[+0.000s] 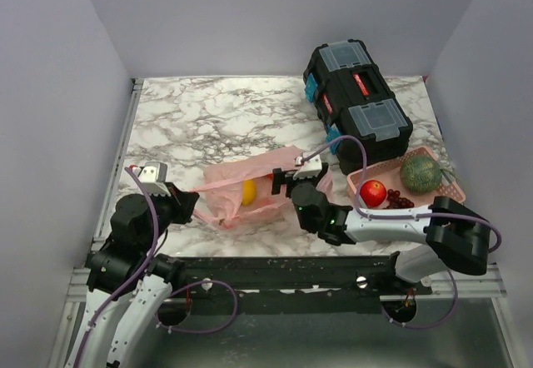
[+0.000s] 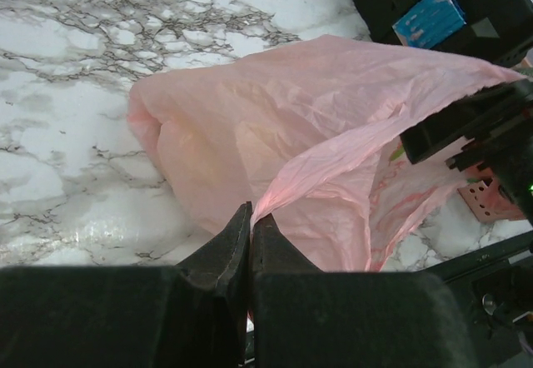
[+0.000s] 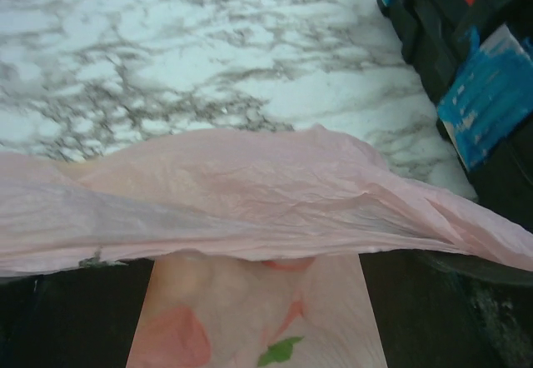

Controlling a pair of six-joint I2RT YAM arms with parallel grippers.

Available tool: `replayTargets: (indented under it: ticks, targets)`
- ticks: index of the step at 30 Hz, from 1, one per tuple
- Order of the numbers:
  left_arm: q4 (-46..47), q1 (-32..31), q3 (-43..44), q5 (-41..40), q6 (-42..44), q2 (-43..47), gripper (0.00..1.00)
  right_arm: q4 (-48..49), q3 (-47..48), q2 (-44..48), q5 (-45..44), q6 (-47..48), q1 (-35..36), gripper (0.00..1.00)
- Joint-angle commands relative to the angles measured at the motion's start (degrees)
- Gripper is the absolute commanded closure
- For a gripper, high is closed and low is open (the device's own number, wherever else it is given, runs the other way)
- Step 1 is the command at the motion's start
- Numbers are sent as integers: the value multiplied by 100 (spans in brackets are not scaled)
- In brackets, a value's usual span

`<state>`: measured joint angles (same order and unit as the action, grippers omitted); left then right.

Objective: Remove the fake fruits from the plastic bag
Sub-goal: Adjust the plastic bag at the center of the board.

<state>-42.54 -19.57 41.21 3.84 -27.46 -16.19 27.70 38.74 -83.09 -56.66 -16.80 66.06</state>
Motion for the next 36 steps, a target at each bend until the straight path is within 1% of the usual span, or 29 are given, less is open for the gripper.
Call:
replayTargets:
  ticks: [1, 2, 3, 4, 5, 6, 7, 9, 12, 15, 17, 19, 20, 24, 26, 29, 31, 32, 33, 34, 35, 36]
  targets:
    - [114, -12, -78, 204, 66, -102, 100, 2677, -319, -33, 907, 1225, -456, 0]
    - [119, -8, -80, 205, 66, -93, 100, 3298, -434, -159, 1219, 1283, -585, 0]
    - [123, -11, -85, 213, 74, -89, 100, 3704, -483, -269, 1394, 1405, -649, 0]
    - [126, -11, -85, 219, 74, -82, 100, 4037, -435, -414, 1508, 1561, -665, 0]
    - [126, -9, -87, 223, 74, -65, 100, 4160, -299, -530, 1569, 1765, -660, 0]
    - [124, -11, -87, 221, 77, -52, 100, 3991, -115, -607, 1693, 1822, -662, 0]
    - [124, -11, -87, 223, 83, -43, 100, 3601, 135, -595, 1824, 1712, -660, 0]
    - [124, -11, -87, 209, 83, -26, 100, 2813, 386, -454, 2407, 1277, -663, 0]
    - [133, -11, -87, 193, 83, -8, 100, 2088, 242, -81, 3383, 572, -658, 0]
    - [141, -11, -93, 195, 83, -1, 100, 1209, 107, 23, 4784, 15, -632, 2]
    - [163, -11, -91, 218, 83, -14, 100, 1046, -98, -58, 5789, -264, -572, 3]
    - [168, -11, -96, 247, 83, -47, 100, 1083, -375, -176, 6478, -444, -483, 4]
    - [175, -11, -91, 268, 90, -57, 100, 1136, -536, -221, 6620, -460, -422, 4]
    - [193, -11, -104, 349, 107, -73, 100, 1242, -1031, -217, 6614, -515, -381, 3]
    - [226, -7, -112, 471, 146, -83, 100, 1100, -1124, -158, 6368, -494, -372, 4]
    - [269, -14, -75, 789, 231, -115, 100, 1181, -1347, 20, 6047, -481, -367, 4]
    - [240, -10, 10, 984, 299, -126, 92, 1071, -1352, 77, 5866, -455, -371, 4]
    - [209, -10, 80, 1021, 326, -135, 83, 1025, -1367, 78, 5783, -447, -366, 4]
    - [167, -11, 194, 999, 337, -136, 71, 1005, -1380, 74, 5723, -440, -372, 5]
    - [123, -11, 319, 946, 332, -145, 61, 1013, -1414, 74, 5701, -468, -369, 5]
    - [92, -11, 519, 827, 329, -170, 48, 1050, -1466, 72, 5568, -524, -371, 6]
    - [89, -11, 706, 751, 329, -205, 39, 1149, -1549, 78, 5489, -602, -364, 6]
